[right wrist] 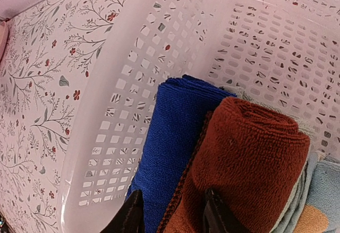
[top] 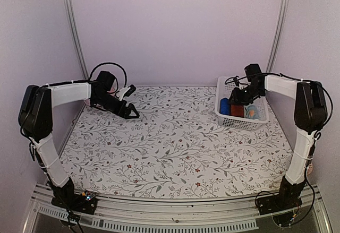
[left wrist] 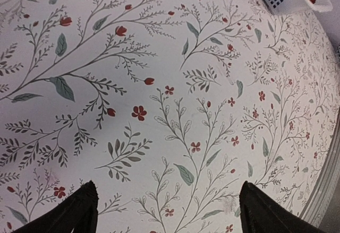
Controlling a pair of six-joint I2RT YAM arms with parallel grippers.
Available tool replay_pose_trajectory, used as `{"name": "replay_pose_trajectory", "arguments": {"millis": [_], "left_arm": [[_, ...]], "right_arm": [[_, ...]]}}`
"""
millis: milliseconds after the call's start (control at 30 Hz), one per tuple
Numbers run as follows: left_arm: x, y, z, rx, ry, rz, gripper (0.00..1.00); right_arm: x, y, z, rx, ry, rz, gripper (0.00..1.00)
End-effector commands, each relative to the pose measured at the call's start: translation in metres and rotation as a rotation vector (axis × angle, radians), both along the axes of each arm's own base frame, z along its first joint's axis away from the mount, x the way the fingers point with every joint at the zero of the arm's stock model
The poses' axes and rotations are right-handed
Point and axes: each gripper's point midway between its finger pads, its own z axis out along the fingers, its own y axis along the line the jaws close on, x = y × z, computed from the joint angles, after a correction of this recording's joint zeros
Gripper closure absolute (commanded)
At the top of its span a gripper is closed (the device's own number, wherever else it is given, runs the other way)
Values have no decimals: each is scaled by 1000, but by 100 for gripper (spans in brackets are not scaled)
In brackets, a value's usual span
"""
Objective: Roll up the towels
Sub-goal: Place the towel in the storage box.
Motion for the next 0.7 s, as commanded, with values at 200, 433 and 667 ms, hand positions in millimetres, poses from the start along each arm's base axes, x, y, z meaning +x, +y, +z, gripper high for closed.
{"name": "replay_pose_trajectory", "arguments": {"millis": [200,433,667], "left_arm": [[4,2,9,-5,-23,-3,7],[5,3,8,4,-25,1,7],[10,4,14,23,-58,4,7]], "right_arm": [[3,-18,-11,-56,27,-53,60],[-2,-12,-69,-70,154,-15,61],[-5,-9,-48,-78,109,-1,62]]}}
